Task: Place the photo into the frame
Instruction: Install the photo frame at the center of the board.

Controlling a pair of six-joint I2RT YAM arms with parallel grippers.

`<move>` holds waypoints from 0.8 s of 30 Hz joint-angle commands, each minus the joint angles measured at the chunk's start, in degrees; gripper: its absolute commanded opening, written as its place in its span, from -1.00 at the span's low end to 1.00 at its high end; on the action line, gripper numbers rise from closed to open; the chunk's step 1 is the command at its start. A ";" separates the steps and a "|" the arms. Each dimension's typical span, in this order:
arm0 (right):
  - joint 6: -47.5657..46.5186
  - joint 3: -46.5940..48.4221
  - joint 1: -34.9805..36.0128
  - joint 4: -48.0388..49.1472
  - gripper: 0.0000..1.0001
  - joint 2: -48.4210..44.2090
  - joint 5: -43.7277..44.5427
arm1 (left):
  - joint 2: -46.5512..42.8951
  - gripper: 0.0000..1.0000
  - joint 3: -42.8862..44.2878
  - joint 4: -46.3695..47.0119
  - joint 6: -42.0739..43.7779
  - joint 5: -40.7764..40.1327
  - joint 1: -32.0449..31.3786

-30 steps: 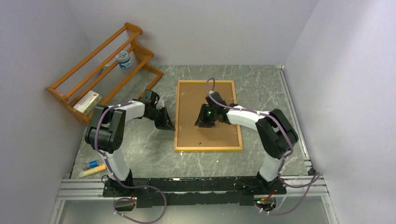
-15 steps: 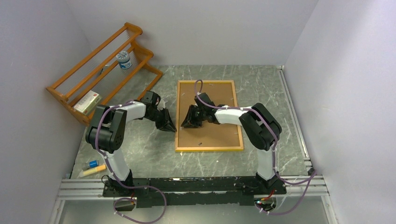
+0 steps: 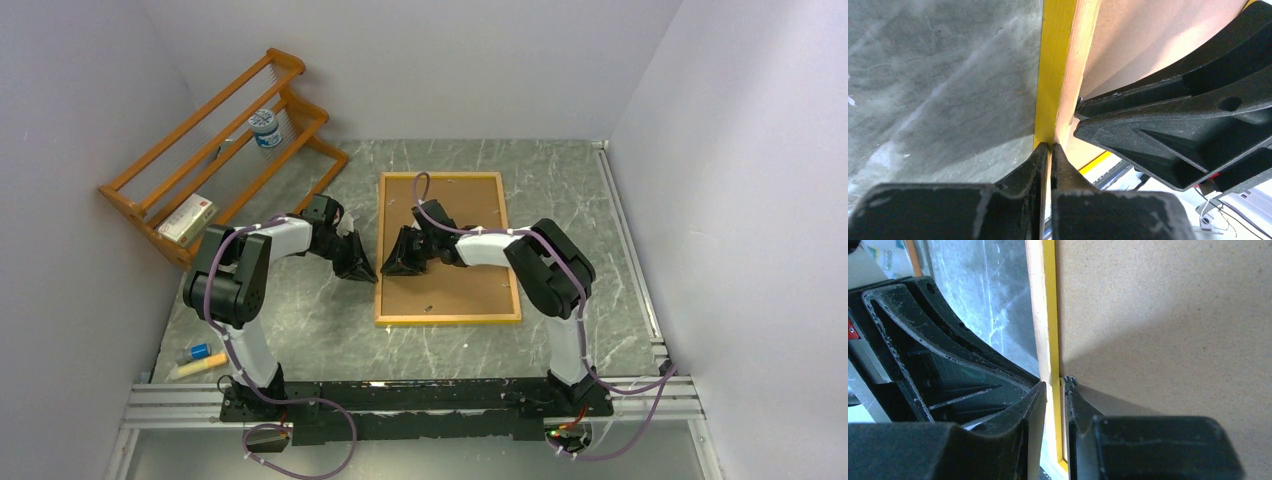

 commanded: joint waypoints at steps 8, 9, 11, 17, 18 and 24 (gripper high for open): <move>11.23 -4.48 1.01 7.15 -0.50 -0.31 4.22 | 2.28 -0.87 -0.28 -1.06 0.11 -1.57 -2.03; 11.93 -4.83 1.03 8.00 -0.49 -0.36 4.68 | 2.19 -0.86 -0.35 -1.06 0.07 -1.72 -2.03; 13.09 -5.36 0.95 9.46 -0.49 -0.08 5.39 | 2.21 -0.86 -0.37 -1.17 -0.12 -1.66 -2.03; 16.02 -6.95 1.05 13.82 -0.49 -0.56 6.18 | 2.76 -0.84 -0.53 -1.08 -0.72 0.34 -1.98; 15.89 -7.36 1.04 14.84 -0.47 -1.14 5.98 | 2.76 -0.84 -0.43 -1.17 -0.62 0.15 -2.02; 10.41 -9.05 0.64 10.50 -0.21 -11.44 11.44 | 1.77 -0.74 1.99 -2.66 0.32 -1.32 -1.91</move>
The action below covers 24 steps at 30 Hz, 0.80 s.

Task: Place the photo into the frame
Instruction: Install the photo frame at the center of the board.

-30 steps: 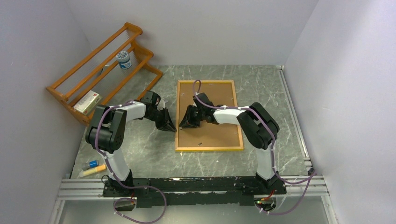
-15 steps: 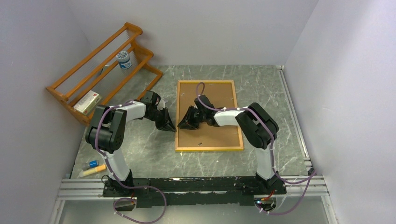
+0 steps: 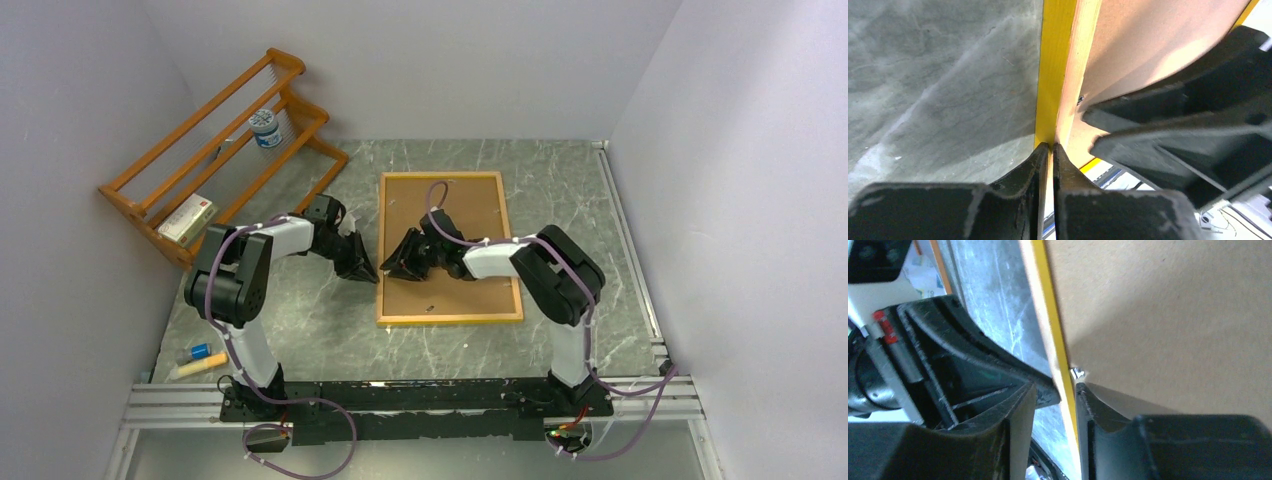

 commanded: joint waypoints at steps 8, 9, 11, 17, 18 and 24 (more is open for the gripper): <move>-9.69 3.50 -2.97 -10.30 -0.01 -11.47 14.47 | 1.05 -0.43 9.87 -6.07 3.44 -4.29 -0.84; -9.74 3.97 -3.71 -10.53 -0.01 -10.89 14.32 | 1.18 -0.40 10.93 -6.48 3.71 -4.60 -0.64; -9.83 5.71 -5.32 -10.04 -0.01 -9.47 14.23 | 1.82 -0.29 13.29 -7.01 4.05 -4.92 0.08; -11.01 14.29 -9.57 -8.40 -0.01 -1.26 12.74 | 7.58 -0.07 21.95 -9.97 4.22 -6.33 1.94; -11.00 16.22 -10.01 -8.33 -0.01 0.47 12.33 | 8.72 -0.06 23.12 -10.09 4.30 -6.77 2.07; -12.34 25.05 -11.02 -7.87 -0.08 9.76 9.43 | 14.25 -0.02 28.72 -11.50 6.95 -7.27 3.12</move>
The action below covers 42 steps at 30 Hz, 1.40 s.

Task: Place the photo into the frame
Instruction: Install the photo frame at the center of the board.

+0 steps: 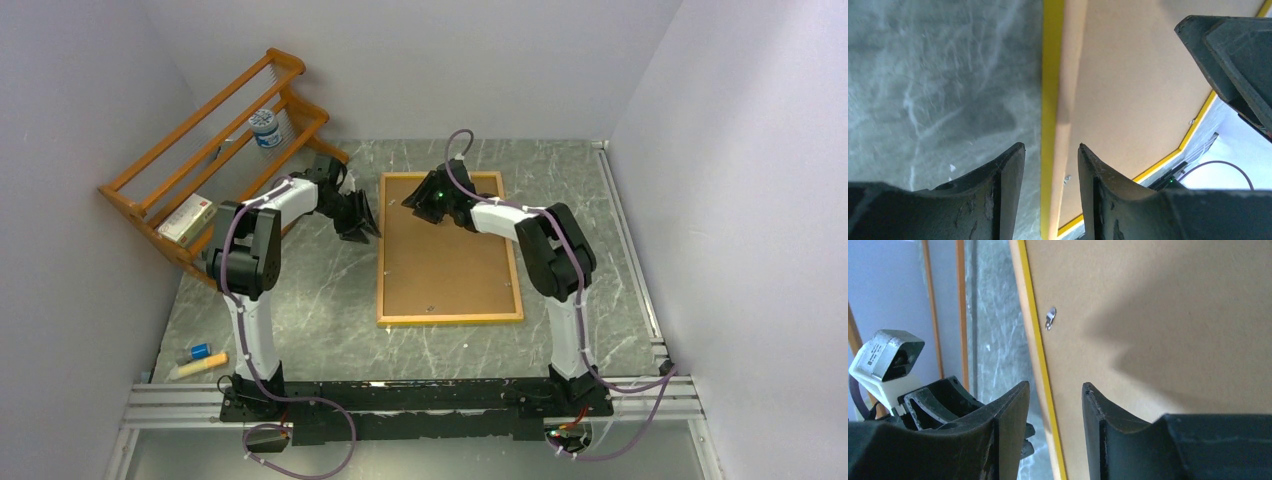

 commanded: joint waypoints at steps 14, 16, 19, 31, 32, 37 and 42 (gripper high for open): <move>-4.57 16.51 0.17 0.94 -0.12 15.07 -3.78 | 6.62 -0.23 2.37 1.88 5.57 4.89 0.69; -5.19 17.71 0.12 -0.09 -0.12 16.14 -3.00 | 7.23 -0.28 2.16 2.17 5.64 4.39 0.69; -5.67 18.46 0.03 0.95 -0.12 17.72 -2.78 | 9.11 -0.32 2.92 0.70 6.25 3.41 0.69; -6.75 23.71 -0.27 3.17 -0.11 23.96 -13.46 | 10.85 -0.20 5.01 -2.78 5.67 1.50 0.69; -6.72 23.83 -0.28 3.54 -0.11 24.33 -14.56 | 11.38 -0.18 6.01 -3.65 5.41 1.04 0.69; -8.92 24.82 -0.32 1.82 -0.11 25.80 -20.12 | 12.93 -0.06 8.66 -5.11 5.05 0.30 0.67; -12.40 24.92 -0.63 -0.75 -0.15 26.29 -23.03 | 14.46 -0.17 10.48 -6.46 5.63 -0.76 0.61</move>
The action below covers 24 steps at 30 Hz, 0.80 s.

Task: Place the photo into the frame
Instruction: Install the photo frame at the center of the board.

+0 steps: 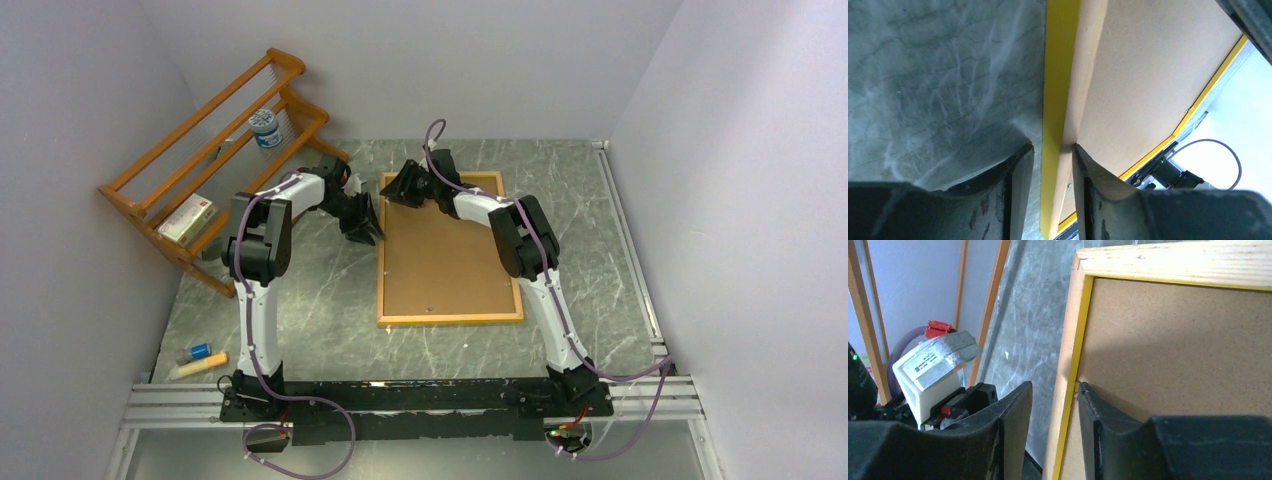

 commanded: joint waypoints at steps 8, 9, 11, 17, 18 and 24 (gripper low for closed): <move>-12.86 9.60 0.68 -17.62 -0.16 8.12 -10.36 | 3.77 -0.31 1.24 -1.14 2.24 -8.10 -0.23; -13.27 9.97 0.43 -17.91 -0.16 8.30 -10.48 | 3.69 -0.31 1.11 -1.27 2.31 -8.13 -0.23; -14.28 10.38 0.17 -18.90 -0.16 8.33 -10.40 | 3.74 -0.31 1.22 -1.74 2.41 -8.47 -0.23; -14.39 9.04 -0.90 -18.31 -0.16 5.82 -10.92 | 3.50 -0.31 1.62 -1.95 2.17 -8.27 -0.23; -14.41 9.13 -1.03 -18.25 -0.16 5.04 -10.55 | 3.38 -0.30 1.66 -1.99 2.16 -8.07 -0.23; -11.97 5.50 -2.85 -14.71 -0.07 -3.60 -5.50 | 2.50 -0.20 3.64 -2.74 2.93 -5.97 -0.23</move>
